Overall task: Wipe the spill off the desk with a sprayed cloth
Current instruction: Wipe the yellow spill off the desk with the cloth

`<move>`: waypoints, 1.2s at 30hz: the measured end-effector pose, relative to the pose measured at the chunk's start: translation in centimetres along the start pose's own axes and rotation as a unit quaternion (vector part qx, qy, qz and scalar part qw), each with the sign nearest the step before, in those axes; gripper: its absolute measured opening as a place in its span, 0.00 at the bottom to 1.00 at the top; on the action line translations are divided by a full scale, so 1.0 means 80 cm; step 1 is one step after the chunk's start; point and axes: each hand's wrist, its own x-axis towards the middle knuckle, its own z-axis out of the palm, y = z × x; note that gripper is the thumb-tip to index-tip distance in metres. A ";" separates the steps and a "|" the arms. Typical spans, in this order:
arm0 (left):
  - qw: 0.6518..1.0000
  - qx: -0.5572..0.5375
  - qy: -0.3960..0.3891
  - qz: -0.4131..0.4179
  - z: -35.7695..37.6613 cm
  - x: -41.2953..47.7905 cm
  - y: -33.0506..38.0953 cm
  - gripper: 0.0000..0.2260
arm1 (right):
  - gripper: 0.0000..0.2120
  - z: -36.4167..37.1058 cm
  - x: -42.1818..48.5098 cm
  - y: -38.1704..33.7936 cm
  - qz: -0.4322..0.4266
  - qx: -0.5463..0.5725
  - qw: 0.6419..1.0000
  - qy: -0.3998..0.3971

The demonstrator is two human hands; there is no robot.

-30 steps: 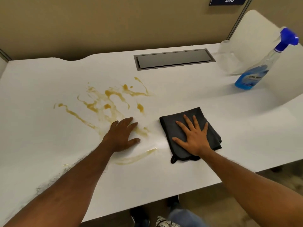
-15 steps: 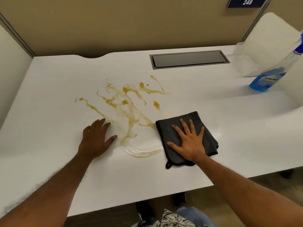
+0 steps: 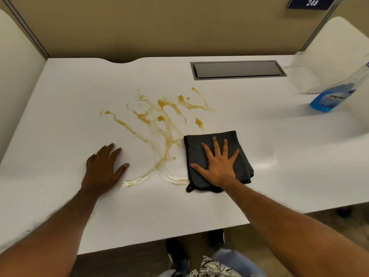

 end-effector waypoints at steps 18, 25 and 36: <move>0.999 -0.028 0.028 0.019 0.011 -0.014 -0.029 0.32 | 0.41 0.009 -0.022 -0.001 -0.159 -0.028 0.987 0.009; 0.997 -0.025 0.049 -0.045 0.015 -0.042 -0.031 0.32 | 0.43 0.016 -0.009 -0.067 -0.075 -0.010 0.997 -0.014; 0.995 -0.048 0.074 -0.055 0.026 -0.044 -0.033 0.33 | 0.45 0.013 0.021 -0.081 -0.140 -0.026 0.990 0.006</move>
